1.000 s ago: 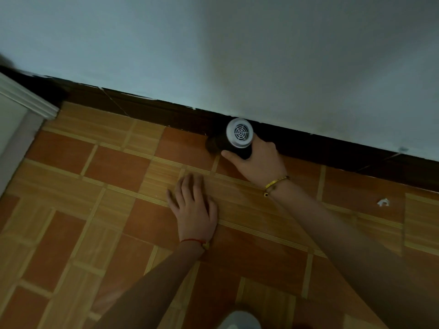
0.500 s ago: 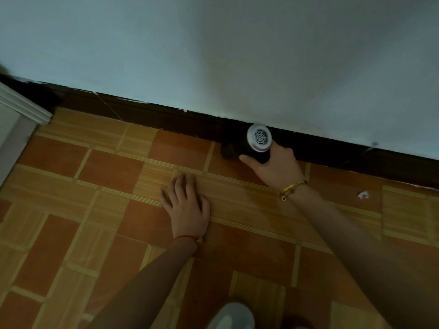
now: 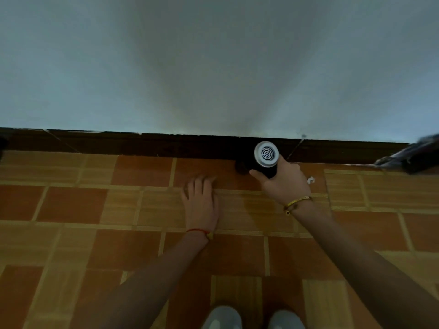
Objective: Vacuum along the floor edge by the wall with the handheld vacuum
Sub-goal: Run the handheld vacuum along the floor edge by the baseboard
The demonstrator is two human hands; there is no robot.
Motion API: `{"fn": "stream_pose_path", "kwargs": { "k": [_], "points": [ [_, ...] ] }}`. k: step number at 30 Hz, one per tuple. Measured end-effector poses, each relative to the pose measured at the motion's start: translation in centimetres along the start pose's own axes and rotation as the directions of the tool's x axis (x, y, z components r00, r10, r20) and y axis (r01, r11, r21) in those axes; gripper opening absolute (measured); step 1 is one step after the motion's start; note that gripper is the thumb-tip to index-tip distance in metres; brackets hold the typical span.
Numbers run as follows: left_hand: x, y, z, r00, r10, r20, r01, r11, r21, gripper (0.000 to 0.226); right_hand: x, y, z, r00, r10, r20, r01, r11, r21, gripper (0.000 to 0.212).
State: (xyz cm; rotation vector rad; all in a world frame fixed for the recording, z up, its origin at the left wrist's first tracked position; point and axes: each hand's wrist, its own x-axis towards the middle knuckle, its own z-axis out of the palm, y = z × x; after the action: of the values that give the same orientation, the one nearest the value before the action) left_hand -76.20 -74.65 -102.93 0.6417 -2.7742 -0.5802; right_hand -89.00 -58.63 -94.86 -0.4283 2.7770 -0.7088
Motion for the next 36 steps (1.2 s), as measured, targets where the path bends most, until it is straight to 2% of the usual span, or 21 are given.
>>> {"fn": "stream_pose_path", "kwargs": {
  "k": [4,8,14,18,22,27,30,34,36],
  "points": [
    [0.9,1.6,1.3,0.994,0.100,0.050,-0.101,0.995,0.003,0.039,-0.7,1.8,-1.4,0.995,0.086,-0.042,-0.087,0.995,-0.045,0.067],
    [1.4,2.9,2.4,0.985,0.130,0.115,-0.132,0.991,0.014,0.043,-1.3,3.3,-2.5,0.990,0.127,-0.061,-0.131,0.989,-0.064,0.068],
    [1.3,4.7,3.8,0.968,0.102,0.227,-0.118,0.991,0.056,0.049,-2.2,4.3,-3.5,0.992,0.105,0.066,-0.108,0.993,0.056,0.060],
    [0.9,4.2,4.7,0.965,0.124,0.233,-0.153,0.982,0.113,0.047,-3.5,4.6,-4.4,0.976,0.152,0.158,-0.165,0.984,0.072,0.057],
    [0.8,4.0,5.0,0.968,0.126,0.217,-0.153,0.982,0.114,0.049,-4.4,5.7,-5.7,0.968,0.249,0.032,-0.252,0.959,0.134,0.044],
    [0.8,4.1,5.2,0.973,0.132,0.190,-0.156,0.981,0.116,0.050,-3.1,8.5,-9.2,0.953,0.276,-0.126,-0.270,0.961,0.063,0.047],
    [0.7,4.2,5.1,0.974,0.125,0.188,-0.148,0.983,0.112,0.050,-1.9,10.2,-9.7,0.956,0.262,-0.136,-0.256,0.965,0.062,0.049],
    [0.8,4.3,5.1,0.977,0.111,0.181,-0.136,0.982,0.132,0.049,-1.0,11.8,-8.9,0.976,0.211,-0.051,-0.209,0.977,0.043,0.050],
    [0.7,4.3,5.2,0.979,0.112,0.171,-0.135,0.982,0.132,0.049,-0.8,12.7,-8.7,0.979,0.184,-0.084,-0.182,0.983,0.031,0.055]
  ]
}}
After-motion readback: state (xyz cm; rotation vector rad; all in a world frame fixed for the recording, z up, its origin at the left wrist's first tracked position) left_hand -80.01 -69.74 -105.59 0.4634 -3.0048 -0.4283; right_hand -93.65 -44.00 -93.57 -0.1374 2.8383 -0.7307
